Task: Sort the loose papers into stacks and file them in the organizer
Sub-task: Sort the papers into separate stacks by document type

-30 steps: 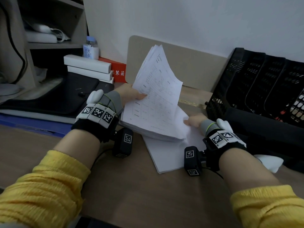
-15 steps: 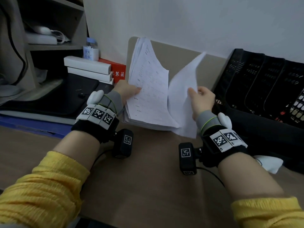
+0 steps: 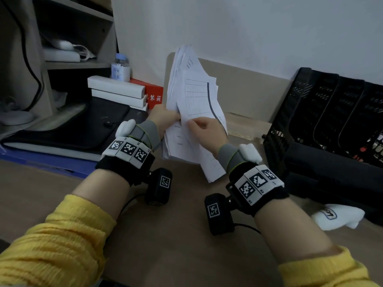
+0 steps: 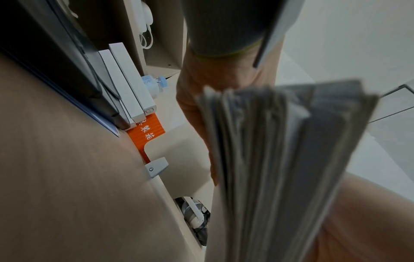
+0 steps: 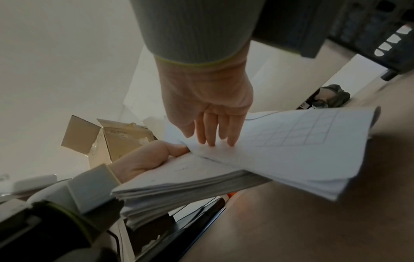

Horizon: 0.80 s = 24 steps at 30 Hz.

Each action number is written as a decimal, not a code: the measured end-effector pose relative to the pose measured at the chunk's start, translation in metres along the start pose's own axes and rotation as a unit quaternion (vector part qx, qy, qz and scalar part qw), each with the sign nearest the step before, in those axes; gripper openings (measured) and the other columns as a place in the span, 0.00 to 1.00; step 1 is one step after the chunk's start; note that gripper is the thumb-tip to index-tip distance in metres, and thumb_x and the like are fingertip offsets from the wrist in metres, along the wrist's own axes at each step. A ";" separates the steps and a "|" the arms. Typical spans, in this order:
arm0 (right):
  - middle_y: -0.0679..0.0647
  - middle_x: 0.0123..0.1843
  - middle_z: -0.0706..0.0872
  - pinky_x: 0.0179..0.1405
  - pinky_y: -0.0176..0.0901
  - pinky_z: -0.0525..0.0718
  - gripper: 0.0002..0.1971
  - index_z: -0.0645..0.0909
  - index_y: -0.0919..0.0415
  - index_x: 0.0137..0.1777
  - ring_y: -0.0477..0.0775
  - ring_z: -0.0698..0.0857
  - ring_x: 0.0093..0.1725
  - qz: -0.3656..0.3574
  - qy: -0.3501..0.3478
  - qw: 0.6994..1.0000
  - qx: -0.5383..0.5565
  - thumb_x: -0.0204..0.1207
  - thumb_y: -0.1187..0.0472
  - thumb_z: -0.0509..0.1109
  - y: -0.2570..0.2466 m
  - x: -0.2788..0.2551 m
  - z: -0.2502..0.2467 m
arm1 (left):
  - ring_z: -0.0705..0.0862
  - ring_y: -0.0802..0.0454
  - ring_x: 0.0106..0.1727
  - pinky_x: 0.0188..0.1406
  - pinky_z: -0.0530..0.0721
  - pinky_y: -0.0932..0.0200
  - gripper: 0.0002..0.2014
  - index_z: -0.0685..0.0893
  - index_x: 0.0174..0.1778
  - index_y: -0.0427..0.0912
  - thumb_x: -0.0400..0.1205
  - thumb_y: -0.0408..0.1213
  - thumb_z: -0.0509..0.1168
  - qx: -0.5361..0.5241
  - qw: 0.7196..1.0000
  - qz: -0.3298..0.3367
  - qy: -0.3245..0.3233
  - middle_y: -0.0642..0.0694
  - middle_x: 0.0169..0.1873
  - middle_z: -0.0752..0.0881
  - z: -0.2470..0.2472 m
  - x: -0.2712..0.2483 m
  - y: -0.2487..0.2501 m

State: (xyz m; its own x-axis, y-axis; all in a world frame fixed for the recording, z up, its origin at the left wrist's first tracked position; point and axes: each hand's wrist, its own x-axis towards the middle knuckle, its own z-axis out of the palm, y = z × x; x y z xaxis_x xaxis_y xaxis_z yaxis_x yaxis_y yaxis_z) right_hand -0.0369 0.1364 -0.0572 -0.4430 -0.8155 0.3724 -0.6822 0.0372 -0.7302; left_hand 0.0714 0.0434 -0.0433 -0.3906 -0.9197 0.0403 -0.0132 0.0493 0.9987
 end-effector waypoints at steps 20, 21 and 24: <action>0.51 0.84 0.57 0.77 0.65 0.66 0.65 0.46 0.41 0.83 0.62 0.61 0.81 0.155 -0.107 0.982 -0.024 0.46 0.23 0.73 0.017 -0.009 -0.017 | 0.88 0.41 0.51 0.58 0.86 0.40 0.11 0.82 0.55 0.35 0.77 0.31 0.70 -0.013 0.999 -0.005 -0.030 0.39 0.54 0.87 0.005 -0.002 0.002; 0.52 0.85 0.55 0.77 0.65 0.65 0.67 0.45 0.39 0.82 0.63 0.60 0.81 0.154 -0.120 0.980 -0.043 0.42 0.21 0.72 0.014 -0.010 -0.015 | 0.86 0.43 0.50 0.59 0.86 0.41 0.06 0.82 0.48 0.39 0.77 0.32 0.70 -0.003 1.000 -0.003 -0.025 0.41 0.52 0.86 0.006 -0.003 0.001; 0.53 0.85 0.55 0.77 0.64 0.66 0.65 0.43 0.40 0.83 0.64 0.61 0.81 0.143 -0.132 0.979 -0.066 0.47 0.22 0.72 0.009 -0.011 -0.012 | 0.84 0.45 0.50 0.60 0.85 0.42 0.04 0.81 0.44 0.41 0.78 0.32 0.69 0.004 1.000 -0.005 -0.020 0.41 0.50 0.85 0.007 -0.004 0.003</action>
State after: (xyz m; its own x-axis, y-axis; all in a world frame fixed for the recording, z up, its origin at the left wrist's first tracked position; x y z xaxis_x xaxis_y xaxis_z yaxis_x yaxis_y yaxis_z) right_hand -0.0453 0.1530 -0.0613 -0.4730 -0.8810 -0.0110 -0.6286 0.3461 -0.6964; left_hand 0.0665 0.0496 -0.0410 -0.4262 -0.9041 0.0297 -0.0236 0.0439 0.9988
